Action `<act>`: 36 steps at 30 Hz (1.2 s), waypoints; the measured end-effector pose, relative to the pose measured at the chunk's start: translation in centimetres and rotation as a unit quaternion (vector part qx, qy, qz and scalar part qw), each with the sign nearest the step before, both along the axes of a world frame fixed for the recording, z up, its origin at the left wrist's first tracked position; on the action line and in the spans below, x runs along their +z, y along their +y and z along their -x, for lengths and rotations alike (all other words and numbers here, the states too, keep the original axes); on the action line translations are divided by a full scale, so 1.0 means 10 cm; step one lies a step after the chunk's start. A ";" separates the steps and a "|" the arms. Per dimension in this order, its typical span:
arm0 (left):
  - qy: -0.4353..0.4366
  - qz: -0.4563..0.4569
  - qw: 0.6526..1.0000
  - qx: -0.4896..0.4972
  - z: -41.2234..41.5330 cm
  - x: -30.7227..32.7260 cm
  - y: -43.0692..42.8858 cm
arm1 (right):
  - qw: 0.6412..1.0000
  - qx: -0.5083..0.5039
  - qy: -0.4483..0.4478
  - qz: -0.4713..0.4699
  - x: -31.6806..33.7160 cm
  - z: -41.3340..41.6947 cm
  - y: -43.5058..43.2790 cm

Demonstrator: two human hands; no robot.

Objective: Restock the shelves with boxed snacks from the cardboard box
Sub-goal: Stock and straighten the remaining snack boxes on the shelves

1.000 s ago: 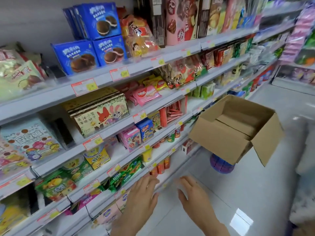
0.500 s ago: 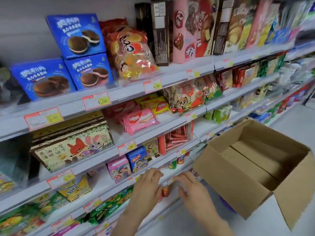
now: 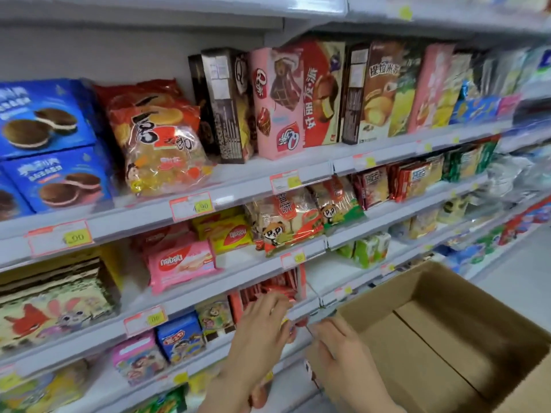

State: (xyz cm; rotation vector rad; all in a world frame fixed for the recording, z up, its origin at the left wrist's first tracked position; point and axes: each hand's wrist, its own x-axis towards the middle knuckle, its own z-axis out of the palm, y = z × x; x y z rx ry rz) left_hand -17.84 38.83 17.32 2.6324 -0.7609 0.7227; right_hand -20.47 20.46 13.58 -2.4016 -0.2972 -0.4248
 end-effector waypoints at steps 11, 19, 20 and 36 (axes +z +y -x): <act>-0.002 0.010 0.987 0.163 0.18 0.23 -0.46 | 0.980 0.175 -0.071 0.054 0.51 -0.59 -0.38; -0.023 -0.016 0.976 0.218 0.29 0.39 -0.27 | 0.973 0.203 -0.099 0.041 0.69 -0.62 -0.19; -0.020 -0.022 0.976 0.214 0.27 0.40 -0.27 | 0.977 0.194 -0.086 0.030 0.69 -0.60 -0.20; -0.063 -0.047 0.997 0.009 -0.73 0.56 -1.59 | 0.998 0.045 0.038 0.037 0.61 -0.56 -1.68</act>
